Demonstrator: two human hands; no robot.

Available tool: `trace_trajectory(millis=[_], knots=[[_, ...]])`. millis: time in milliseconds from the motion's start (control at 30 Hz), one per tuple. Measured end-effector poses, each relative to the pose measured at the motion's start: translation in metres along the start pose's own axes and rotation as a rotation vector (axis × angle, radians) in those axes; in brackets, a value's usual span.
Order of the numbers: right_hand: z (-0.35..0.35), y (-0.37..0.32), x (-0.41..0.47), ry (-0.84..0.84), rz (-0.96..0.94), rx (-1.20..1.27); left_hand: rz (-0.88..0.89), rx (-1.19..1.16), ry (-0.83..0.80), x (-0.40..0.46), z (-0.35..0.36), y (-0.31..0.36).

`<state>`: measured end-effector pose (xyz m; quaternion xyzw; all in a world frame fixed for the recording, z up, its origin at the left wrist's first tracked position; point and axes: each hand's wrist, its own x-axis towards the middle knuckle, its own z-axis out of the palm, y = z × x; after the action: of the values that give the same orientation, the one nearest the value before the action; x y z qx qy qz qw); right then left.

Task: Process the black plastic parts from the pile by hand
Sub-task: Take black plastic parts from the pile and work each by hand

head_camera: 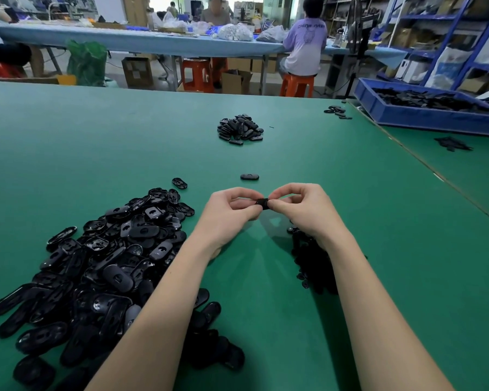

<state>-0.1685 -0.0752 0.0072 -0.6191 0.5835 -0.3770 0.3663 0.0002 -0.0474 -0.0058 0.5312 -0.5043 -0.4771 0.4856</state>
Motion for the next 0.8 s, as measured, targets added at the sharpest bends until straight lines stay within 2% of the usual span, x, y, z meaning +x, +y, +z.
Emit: trace_trajectory(millis=[133,400,800], knots=[[0.0015,-0.0018,0.0002,0.024,0.015,0.019,-0.003,-0.059,0.007,0.0004,-0.0017,0.0018],[-0.0022,-0.0006,-0.0021,-0.075,0.089,0.135,-0.053,-0.092,-0.020,0.0034,-0.0033,0.0018],[0.0017,-0.0010,-0.0006,-0.063,0.040,0.065,-0.067,-0.015,0.048,0.0038,-0.0007,-0.0027]])
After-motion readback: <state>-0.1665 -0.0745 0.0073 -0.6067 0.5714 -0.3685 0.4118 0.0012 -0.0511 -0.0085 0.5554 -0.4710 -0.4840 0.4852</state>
